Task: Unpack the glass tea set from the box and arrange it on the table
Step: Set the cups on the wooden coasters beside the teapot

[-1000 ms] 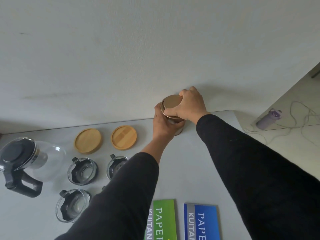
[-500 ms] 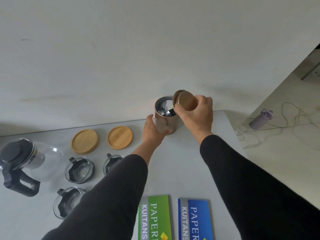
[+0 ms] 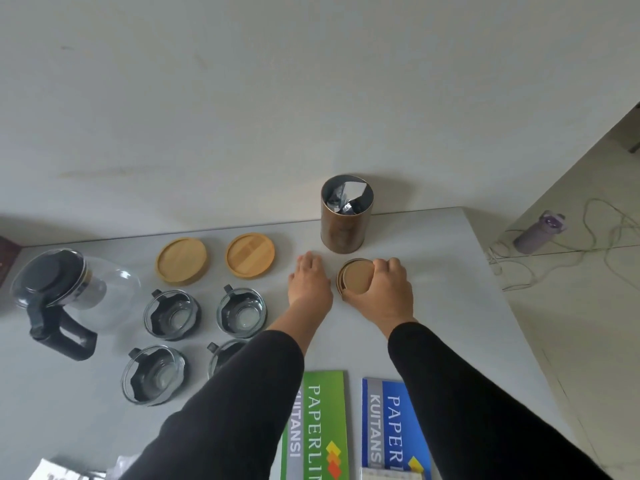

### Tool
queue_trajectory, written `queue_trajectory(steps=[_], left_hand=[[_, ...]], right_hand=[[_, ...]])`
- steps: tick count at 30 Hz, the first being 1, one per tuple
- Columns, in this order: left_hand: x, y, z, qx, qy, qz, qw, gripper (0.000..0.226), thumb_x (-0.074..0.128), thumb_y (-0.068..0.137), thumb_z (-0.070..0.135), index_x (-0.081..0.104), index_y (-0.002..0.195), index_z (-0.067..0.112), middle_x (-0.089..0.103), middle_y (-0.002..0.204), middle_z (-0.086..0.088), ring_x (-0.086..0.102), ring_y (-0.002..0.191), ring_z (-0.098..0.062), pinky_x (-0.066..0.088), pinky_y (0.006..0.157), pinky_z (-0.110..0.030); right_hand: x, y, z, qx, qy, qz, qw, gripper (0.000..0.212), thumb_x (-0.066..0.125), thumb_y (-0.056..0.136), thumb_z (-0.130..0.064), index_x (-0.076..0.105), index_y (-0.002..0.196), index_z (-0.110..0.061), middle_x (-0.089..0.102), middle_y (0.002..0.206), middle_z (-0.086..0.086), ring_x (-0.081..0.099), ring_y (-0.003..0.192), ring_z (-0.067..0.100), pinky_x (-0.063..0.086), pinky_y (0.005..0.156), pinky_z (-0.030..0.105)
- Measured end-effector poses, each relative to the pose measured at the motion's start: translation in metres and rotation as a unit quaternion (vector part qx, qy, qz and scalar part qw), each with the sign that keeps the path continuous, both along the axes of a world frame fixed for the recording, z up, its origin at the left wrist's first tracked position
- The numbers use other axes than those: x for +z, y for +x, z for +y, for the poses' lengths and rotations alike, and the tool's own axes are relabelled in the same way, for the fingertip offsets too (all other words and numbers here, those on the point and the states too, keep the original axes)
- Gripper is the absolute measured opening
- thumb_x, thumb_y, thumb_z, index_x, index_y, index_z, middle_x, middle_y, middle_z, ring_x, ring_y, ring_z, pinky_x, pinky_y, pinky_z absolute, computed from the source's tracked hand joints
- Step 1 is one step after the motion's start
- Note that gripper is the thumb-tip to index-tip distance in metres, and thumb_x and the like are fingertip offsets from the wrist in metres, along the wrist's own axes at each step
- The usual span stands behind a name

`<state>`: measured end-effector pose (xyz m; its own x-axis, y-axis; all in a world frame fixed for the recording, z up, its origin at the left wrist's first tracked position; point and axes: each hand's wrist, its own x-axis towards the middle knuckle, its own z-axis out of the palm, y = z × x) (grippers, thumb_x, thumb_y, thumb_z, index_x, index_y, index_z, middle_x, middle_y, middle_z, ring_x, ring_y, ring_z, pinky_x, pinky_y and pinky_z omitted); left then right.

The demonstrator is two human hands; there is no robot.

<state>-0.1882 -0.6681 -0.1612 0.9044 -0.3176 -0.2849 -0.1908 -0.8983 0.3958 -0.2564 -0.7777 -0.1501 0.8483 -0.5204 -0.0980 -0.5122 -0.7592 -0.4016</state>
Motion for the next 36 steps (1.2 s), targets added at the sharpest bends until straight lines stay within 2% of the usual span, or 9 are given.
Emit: queue_trajectory(steps=[3,8,10,14,18,23,26,32,36], left_hand=[[0.003,0.002,0.004,-0.018,-0.006,0.012,1.0,0.061,0.049,0.092,0.004,0.026,0.148,0.008,0.018,0.154,-0.003,0.029,0.139,-0.025,0.03,0.113,-0.034],[0.009,0.002,0.012,-0.008,-0.034,0.056,0.998,0.058,0.044,0.097,0.012,0.021,0.151,0.01,0.013,0.159,-0.003,0.022,0.145,-0.023,0.023,0.116,-0.032],[0.014,-0.008,0.016,0.007,-0.069,0.033,0.997,0.052,0.042,0.099,0.014,0.027,0.149,0.011,0.02,0.157,-0.004,0.028,0.142,-0.022,0.024,0.115,-0.03],[0.033,-0.034,0.028,0.024,-0.153,-0.04,0.987,0.044,0.038,0.098,0.009,0.039,0.142,0.011,0.028,0.152,0.0,0.04,0.134,-0.02,0.035,0.106,-0.029],[0.061,-0.052,0.051,0.107,-0.225,-0.095,0.964,0.039,0.038,0.097,0.01,0.044,0.136,0.012,0.034,0.145,0.002,0.046,0.124,-0.019,0.042,0.093,-0.028],[0.076,-0.081,0.101,0.189,-0.26,-0.153,0.934,0.037,0.045,0.092,0.012,0.047,0.129,0.012,0.04,0.138,-0.001,0.05,0.119,-0.024,0.046,0.095,-0.037],[0.074,-0.1,0.137,0.271,-0.262,-0.161,0.912,0.04,0.049,0.091,0.012,0.045,0.131,0.011,0.04,0.138,-0.003,0.047,0.122,-0.023,0.044,0.097,-0.035],[0.056,-0.134,0.191,0.431,-0.225,-0.145,0.862,0.043,0.048,0.09,0.009,0.041,0.132,0.003,0.044,0.131,-0.012,0.044,0.122,-0.029,0.036,0.101,-0.033],[0.038,-0.145,0.2,0.476,-0.173,-0.048,0.861,0.04,0.047,0.09,0.014,0.039,0.126,0.001,0.043,0.126,-0.012,0.046,0.117,-0.029,0.04,0.096,-0.034]], right_hand=[[-0.004,0.001,0.001,0.009,-0.017,0.024,1.0,0.075,0.071,0.069,-0.055,0.049,0.122,-0.007,0.047,0.119,0.008,0.045,0.112,0.026,0.043,0.087,0.036],[0.0,-0.002,0.0,0.03,-0.019,0.055,0.998,0.082,0.068,0.075,-0.053,0.037,0.139,-0.012,0.043,0.13,0.01,0.04,0.121,0.028,0.039,0.093,0.038],[0.008,-0.006,0.002,0.035,-0.03,0.058,0.997,0.085,0.067,0.076,-0.055,0.031,0.143,-0.016,0.04,0.134,0.01,0.038,0.124,0.028,0.039,0.095,0.039],[0.031,-0.013,0.012,0.021,-0.036,0.039,0.998,0.07,0.064,0.083,-0.04,0.032,0.141,-0.016,0.039,0.135,0.011,0.037,0.125,0.029,0.038,0.095,0.04],[0.057,-0.022,0.036,0.019,-0.017,0.004,1.0,0.065,0.063,0.084,-0.041,0.037,0.137,-0.015,0.04,0.133,0.012,0.038,0.124,0.031,0.038,0.096,0.041],[0.081,-0.043,0.08,0.028,-0.011,-0.041,0.999,0.062,0.063,0.082,-0.041,0.041,0.134,-0.014,0.045,0.128,0.014,0.041,0.12,0.032,0.037,0.096,0.04],[0.084,-0.057,0.107,0.047,-0.007,-0.053,0.997,0.063,0.063,0.082,-0.039,0.04,0.135,-0.013,0.047,0.126,0.015,0.041,0.121,0.033,0.037,0.096,0.04],[0.076,-0.071,0.151,0.105,0.013,-0.042,0.993,0.068,0.061,0.084,-0.043,0.034,0.14,-0.014,0.043,0.134,0.013,0.037,0.127,0.029,0.036,0.099,0.041],[0.067,-0.062,0.163,0.126,0.035,-0.036,0.991,0.071,0.062,0.083,-0.045,0.032,0.14,-0.015,0.043,0.134,0.013,0.038,0.127,0.029,0.037,0.099,0.042]])
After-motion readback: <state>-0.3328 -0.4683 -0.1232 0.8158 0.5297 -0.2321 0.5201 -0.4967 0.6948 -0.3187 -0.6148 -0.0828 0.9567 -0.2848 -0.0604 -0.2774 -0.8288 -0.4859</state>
